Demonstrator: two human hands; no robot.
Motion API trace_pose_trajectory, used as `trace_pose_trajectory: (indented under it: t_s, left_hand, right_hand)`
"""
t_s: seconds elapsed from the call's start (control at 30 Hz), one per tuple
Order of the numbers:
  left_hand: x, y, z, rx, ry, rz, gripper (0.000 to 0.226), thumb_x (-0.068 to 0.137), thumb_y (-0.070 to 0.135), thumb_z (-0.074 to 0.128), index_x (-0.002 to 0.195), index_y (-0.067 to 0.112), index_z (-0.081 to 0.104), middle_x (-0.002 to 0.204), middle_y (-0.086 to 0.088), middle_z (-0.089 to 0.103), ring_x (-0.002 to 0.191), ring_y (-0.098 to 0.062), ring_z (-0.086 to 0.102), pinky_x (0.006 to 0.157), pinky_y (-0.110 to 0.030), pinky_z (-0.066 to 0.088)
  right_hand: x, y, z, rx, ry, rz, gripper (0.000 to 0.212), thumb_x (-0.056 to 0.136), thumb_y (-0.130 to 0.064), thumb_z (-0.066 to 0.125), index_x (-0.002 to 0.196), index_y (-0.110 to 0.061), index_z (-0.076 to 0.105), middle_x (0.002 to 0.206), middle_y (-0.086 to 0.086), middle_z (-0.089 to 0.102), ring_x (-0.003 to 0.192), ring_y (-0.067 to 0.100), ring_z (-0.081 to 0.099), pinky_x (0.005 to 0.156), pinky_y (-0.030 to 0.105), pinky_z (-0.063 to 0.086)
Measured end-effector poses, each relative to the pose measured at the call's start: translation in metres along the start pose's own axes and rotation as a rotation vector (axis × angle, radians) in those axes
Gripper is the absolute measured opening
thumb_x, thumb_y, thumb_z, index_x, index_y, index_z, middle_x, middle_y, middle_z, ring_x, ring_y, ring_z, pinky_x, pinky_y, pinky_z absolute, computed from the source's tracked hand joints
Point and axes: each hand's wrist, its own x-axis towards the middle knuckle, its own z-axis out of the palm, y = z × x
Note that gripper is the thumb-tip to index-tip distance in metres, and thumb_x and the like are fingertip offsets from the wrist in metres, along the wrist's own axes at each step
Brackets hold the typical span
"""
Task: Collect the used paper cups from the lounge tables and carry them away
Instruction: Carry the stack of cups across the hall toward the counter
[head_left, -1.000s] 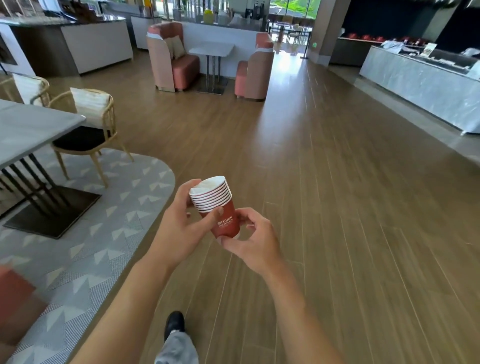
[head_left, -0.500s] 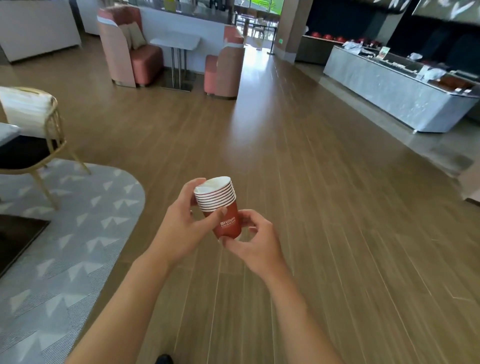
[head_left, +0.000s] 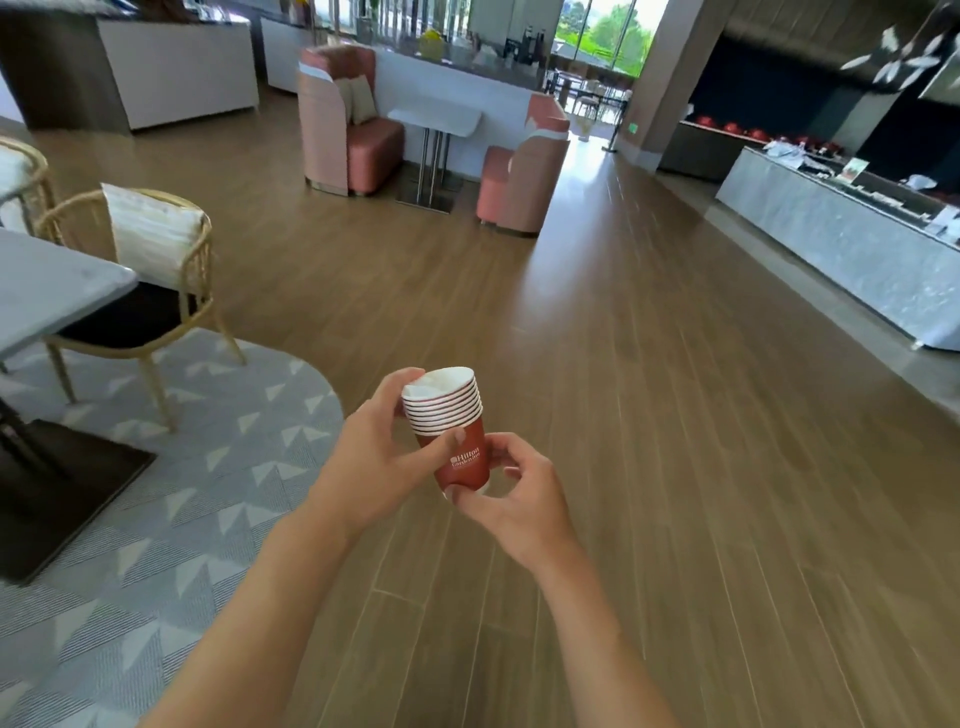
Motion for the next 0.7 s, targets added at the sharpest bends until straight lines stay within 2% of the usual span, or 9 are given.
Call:
trace_pose_trajectory:
  t_s: [0.07, 0.13, 0.27, 0.43, 0.57, 0.7]
  left_hand:
    - [0.014, -0.011, -0.011, 0.038, 0.018, -0.014, 0.066, 0.085, 0.046, 0.085, 0.141, 0.037, 0.052, 0.115, 0.029, 0.068, 0.117, 0.009, 0.058, 0.089, 0.0, 0.038]
    - [0.028, -0.021, -0.021, 0.09, 0.043, -0.043, 0.068, 0.085, 0.048, 0.085, 0.143, 0.036, 0.051, 0.118, 0.025, 0.066, 0.118, 0.004, 0.057, 0.092, -0.009, 0.042]
    - [0.057, -0.041, -0.034, 0.163, 0.087, -0.083, 0.073, 0.085, 0.049, 0.084, 0.147, 0.03, 0.051, 0.124, 0.017, 0.065, 0.119, -0.003, 0.058, 0.099, -0.027, 0.045]
    - [0.115, -0.068, -0.041, 0.308, 0.138, -0.093, 0.074, 0.087, 0.057, 0.078, 0.149, 0.028, 0.051, 0.129, 0.015, 0.062, 0.124, -0.011, 0.053, 0.103, -0.033, 0.042]
    - [0.172, -0.083, -0.033, 0.411, 0.14, -0.09, 0.079, 0.089, 0.066, 0.07, 0.152, 0.024, 0.049, 0.137, 0.008, 0.064, 0.127, -0.019, 0.053, 0.108, -0.045, 0.044]
    - [0.237, -0.097, -0.02, 0.445, 0.178, -0.117, 0.08, 0.09, 0.064, 0.072, 0.154, 0.022, 0.048, 0.142, 0.006, 0.063, 0.132, -0.02, 0.052, 0.109, -0.042, 0.043]
  right_hand:
    - [0.022, 0.0, 0.012, -0.008, -0.027, -0.008, 0.045, 0.067, -0.041, 0.09, 0.107, -0.036, 0.07, 0.104, -0.02, 0.076, 0.103, 0.004, 0.069, 0.084, 0.008, 0.042]
    - [0.044, 0.002, 0.024, -0.011, -0.048, -0.017, 0.045, 0.067, -0.04, 0.091, 0.106, -0.037, 0.07, 0.104, -0.021, 0.076, 0.103, 0.003, 0.069, 0.084, 0.008, 0.042]
    - [0.087, 0.01, 0.046, -0.028, -0.097, -0.03, 0.047, 0.066, -0.046, 0.09, 0.108, -0.042, 0.068, 0.106, -0.024, 0.075, 0.105, 0.001, 0.069, 0.088, 0.02, 0.045]
    - [0.163, 0.028, 0.066, -0.038, -0.122, -0.081, 0.047, 0.065, -0.047, 0.089, 0.107, -0.045, 0.067, 0.104, -0.024, 0.075, 0.105, 0.004, 0.069, 0.083, 0.012, 0.043]
    - [0.234, 0.047, 0.068, -0.017, -0.162, -0.103, 0.048, 0.064, -0.048, 0.089, 0.107, -0.044, 0.068, 0.104, -0.023, 0.075, 0.105, 0.004, 0.069, 0.083, 0.006, 0.043]
    - [0.309, 0.06, 0.062, -0.009, -0.202, -0.112, 0.047, 0.065, -0.047, 0.089, 0.107, -0.044, 0.068, 0.104, -0.024, 0.075, 0.105, 0.002, 0.069, 0.084, 0.003, 0.041]
